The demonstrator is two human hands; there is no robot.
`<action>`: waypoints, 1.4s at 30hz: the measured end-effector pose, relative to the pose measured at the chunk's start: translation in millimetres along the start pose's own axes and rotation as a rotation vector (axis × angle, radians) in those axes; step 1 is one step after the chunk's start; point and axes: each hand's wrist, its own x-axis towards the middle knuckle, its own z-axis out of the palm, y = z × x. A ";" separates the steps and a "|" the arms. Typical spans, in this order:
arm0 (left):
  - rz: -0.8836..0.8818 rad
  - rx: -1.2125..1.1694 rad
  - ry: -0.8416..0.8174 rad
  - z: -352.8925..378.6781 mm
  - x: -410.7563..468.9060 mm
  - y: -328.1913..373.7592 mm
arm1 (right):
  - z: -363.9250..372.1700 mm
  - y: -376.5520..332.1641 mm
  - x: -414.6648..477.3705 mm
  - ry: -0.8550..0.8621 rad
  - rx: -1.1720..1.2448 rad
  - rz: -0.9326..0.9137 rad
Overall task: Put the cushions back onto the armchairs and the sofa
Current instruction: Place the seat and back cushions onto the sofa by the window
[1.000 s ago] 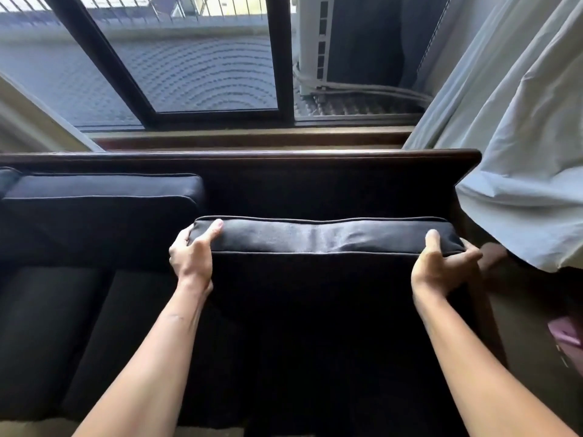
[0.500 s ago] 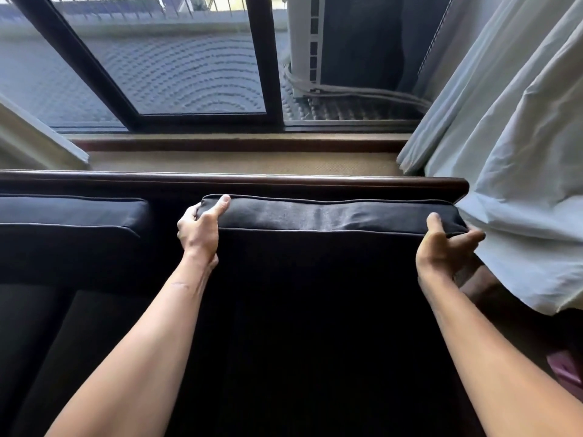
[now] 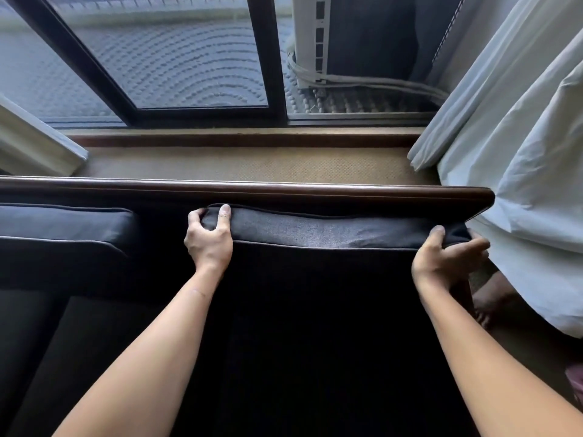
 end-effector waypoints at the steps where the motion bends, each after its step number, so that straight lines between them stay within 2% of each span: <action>1: 0.027 0.030 0.005 0.4 -0.3 -0.2 | -1.2 -0.5 -0.8 0.001 -0.013 -0.007; 3: 0.054 0.117 -0.011 -1.7 -2.2 3.2 | -5.3 -0.4 -4.8 -0.011 -0.037 -0.053; 6: 0.098 0.347 -0.098 -10.9 -2.8 11.3 | -10.2 0.0 -22.1 -0.037 -0.204 -0.241; 10: 0.201 0.501 -0.226 -33.6 -6.1 18.3 | -14.1 -17.7 -75.7 -0.293 -0.369 -0.372; 16: 0.376 0.373 -0.296 -95.8 -20.9 4.7 | -20.0 -54.5 -169.9 -0.609 -0.387 -0.630; 23: 0.433 0.292 -0.172 -218.6 46.0 -51.4 | 12.6 -119.8 -294.9 -0.862 -0.402 -1.019; 27: 0.374 0.348 -0.180 -290.4 121.7 -86.6 | 53.5 -163.2 -377.7 -0.928 -0.410 -1.046; 33: 0.440 0.809 -0.390 -371.2 249.4 -114.4 | 127.9 -215.8 -483.7 -0.961 -0.666 -1.047; 38: 0.470 1.095 -0.583 -402.4 340.8 -124.5 | 183.2 -237.7 -523.0 -0.998 -0.896 -1.026; 42: 0.519 1.151 -0.668 -412.7 387.7 -137.9 | 205.2 -230.4 -521.9 -0.980 -0.953 -1.015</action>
